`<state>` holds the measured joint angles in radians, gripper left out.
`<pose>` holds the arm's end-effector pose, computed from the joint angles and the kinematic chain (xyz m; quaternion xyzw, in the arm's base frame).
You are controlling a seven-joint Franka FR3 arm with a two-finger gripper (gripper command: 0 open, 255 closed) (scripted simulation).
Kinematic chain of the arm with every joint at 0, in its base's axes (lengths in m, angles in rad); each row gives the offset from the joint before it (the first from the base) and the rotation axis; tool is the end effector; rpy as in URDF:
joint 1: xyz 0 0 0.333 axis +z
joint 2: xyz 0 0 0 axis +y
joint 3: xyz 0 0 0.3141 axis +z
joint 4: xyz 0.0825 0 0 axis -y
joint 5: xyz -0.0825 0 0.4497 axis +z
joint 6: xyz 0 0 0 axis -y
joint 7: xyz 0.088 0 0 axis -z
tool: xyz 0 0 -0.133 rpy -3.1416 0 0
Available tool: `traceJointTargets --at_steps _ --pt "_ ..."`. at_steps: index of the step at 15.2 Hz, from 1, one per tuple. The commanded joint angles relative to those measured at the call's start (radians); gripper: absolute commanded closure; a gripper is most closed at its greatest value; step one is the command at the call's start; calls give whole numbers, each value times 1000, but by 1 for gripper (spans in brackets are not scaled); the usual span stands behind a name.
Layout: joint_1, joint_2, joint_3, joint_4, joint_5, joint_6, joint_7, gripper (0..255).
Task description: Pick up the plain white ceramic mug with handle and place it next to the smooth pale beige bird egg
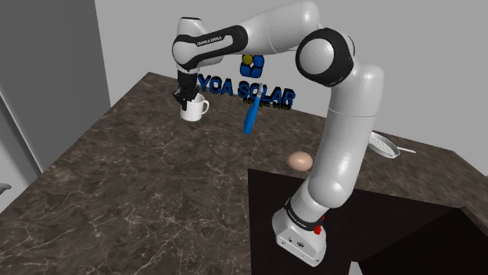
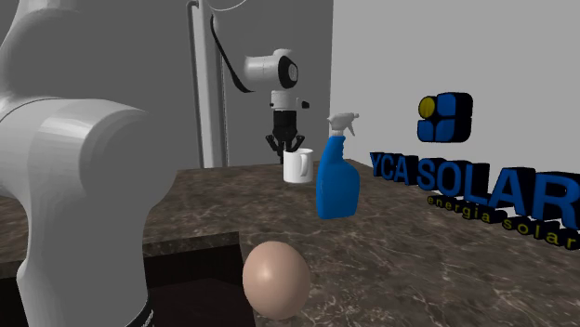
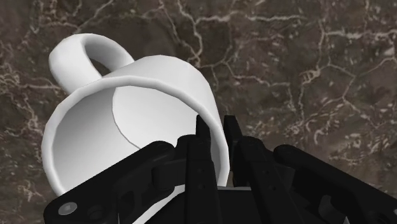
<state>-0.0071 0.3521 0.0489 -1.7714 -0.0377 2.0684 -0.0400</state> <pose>0.6920 0.0247 0.2961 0.9984 0.0490 -0.0273 0.0079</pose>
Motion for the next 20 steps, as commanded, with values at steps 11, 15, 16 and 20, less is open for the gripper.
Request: traceJointTargets --at_steps 11,15,16,20 --pt "-1 -55 2 85 5 -140 -5 255" --pt "0 -68 2 122 6 -189 -6 255" --pt "0 -70 2 132 6 -201 -6 255" --pt "0 -78 2 174 7 -252 -8 255"
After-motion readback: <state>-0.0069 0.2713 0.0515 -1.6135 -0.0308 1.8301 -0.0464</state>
